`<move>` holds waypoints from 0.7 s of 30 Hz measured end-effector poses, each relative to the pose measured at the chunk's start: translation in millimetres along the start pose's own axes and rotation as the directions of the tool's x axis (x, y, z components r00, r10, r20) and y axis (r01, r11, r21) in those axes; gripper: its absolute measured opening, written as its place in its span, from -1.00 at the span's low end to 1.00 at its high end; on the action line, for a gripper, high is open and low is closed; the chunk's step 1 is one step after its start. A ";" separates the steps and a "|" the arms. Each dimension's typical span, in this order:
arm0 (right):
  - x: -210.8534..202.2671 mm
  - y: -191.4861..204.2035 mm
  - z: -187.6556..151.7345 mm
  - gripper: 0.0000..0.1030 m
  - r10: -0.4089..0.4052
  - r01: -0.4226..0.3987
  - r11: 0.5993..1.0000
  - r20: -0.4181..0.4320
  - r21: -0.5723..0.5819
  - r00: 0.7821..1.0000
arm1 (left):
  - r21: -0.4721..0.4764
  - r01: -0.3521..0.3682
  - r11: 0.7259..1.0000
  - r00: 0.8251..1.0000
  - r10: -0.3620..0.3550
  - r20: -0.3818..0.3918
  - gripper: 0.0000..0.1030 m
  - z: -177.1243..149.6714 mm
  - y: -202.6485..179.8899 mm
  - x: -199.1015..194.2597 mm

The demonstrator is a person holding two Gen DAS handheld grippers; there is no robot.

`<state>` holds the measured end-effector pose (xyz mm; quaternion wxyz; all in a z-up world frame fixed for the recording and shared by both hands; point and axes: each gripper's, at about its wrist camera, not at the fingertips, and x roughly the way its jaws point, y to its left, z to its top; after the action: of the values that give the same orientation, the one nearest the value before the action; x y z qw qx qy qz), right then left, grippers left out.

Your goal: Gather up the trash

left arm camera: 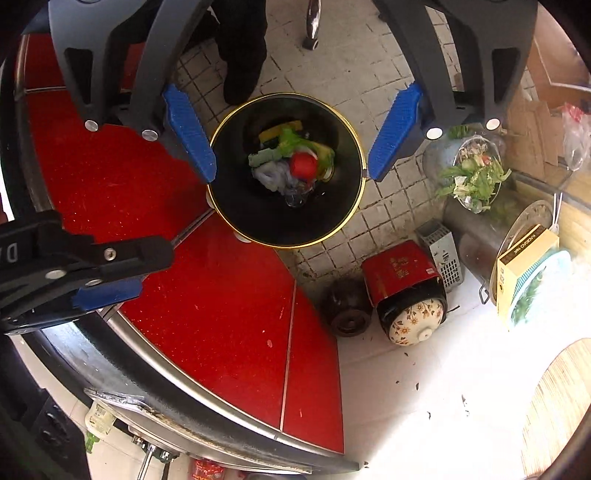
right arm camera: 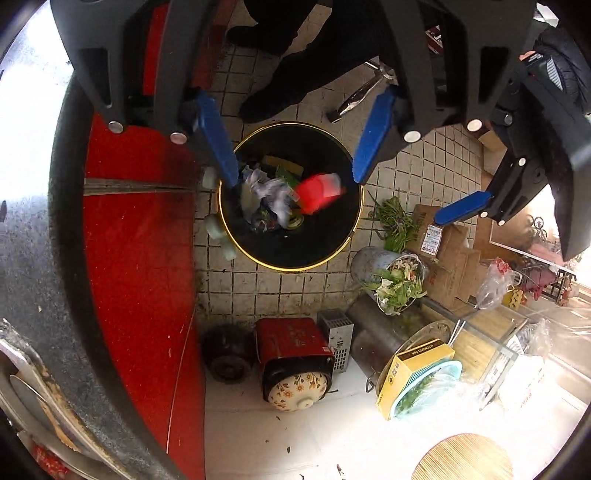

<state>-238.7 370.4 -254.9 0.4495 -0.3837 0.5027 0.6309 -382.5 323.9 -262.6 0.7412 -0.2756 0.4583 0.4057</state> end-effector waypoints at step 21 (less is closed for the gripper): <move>-273.6 -104.4 -196.9 0.82 -0.362 0.192 0.873 0.332 0.449 0.871 | 0.529 0.214 0.821 0.953 -0.294 0.071 0.87 83.9 -271.3 -126.1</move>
<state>-50.4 137.4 -68.4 0.7004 -0.2131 0.4552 0.5068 -144.1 204.6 -102.8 0.8672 -0.0948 0.4524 0.1851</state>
